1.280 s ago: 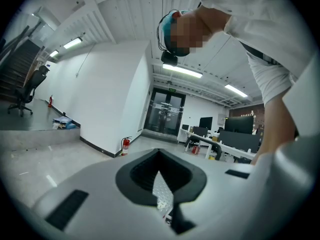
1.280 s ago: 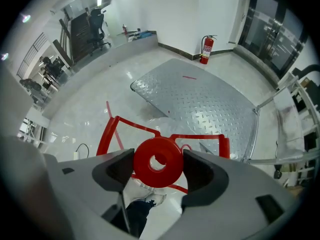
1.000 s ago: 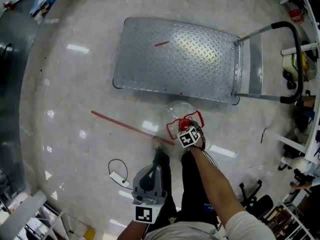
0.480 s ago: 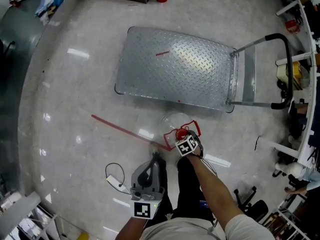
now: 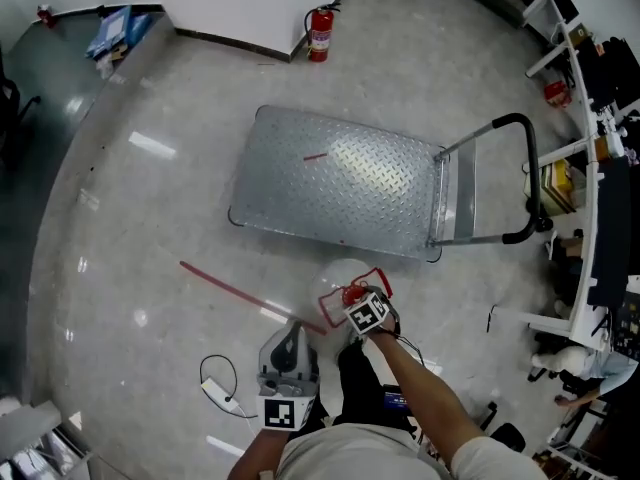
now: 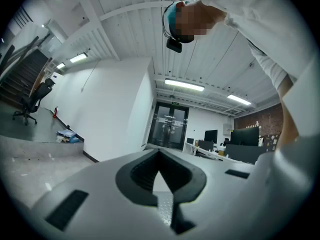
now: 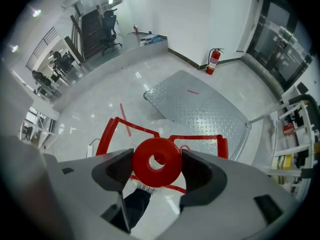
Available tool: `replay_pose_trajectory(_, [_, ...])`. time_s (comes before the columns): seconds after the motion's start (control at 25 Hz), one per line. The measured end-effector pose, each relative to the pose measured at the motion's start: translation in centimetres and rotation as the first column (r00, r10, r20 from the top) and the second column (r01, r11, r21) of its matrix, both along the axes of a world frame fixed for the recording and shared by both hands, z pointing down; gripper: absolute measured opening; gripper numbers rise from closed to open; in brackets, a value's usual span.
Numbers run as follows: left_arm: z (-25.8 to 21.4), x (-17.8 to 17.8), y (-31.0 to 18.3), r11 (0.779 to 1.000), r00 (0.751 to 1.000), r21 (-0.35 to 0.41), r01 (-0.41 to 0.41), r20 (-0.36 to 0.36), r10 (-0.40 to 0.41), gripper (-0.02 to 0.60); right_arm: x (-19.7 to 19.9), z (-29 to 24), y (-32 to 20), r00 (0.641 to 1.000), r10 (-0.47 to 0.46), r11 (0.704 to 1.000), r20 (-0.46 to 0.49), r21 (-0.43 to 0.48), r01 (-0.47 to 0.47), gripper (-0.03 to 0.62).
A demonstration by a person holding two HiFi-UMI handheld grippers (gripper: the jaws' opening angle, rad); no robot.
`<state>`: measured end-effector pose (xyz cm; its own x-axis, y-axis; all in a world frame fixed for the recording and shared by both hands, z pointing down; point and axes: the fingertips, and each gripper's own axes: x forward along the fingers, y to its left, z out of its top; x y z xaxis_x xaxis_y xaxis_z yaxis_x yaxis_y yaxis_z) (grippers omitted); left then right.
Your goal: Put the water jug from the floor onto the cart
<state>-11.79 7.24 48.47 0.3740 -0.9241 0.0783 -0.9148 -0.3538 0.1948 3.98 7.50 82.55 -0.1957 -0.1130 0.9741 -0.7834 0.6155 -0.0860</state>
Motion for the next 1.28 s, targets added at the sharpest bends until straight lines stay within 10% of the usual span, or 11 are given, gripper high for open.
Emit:
replay_pose_trajectory(0.48, [-5.0, 0.6, -1.2, 0.993, 1.0, 0.121, 0.007, -0.012, -0.005, 0.003, 3.2, -7.5, -9.2, 1.0, -0.013, 0.997, -0.001, 0.082, 0.013, 0.299])
replay_pose_trajectory(1.28, [-4.9, 1.6, -7.6, 0.993, 0.999, 0.102, -0.054, 0.007, 0.053, 0.003, 3.9, -7.1, -25.2, 0.999, 0.045, 0.986, 0.001, 0.162, -0.045, 0.299])
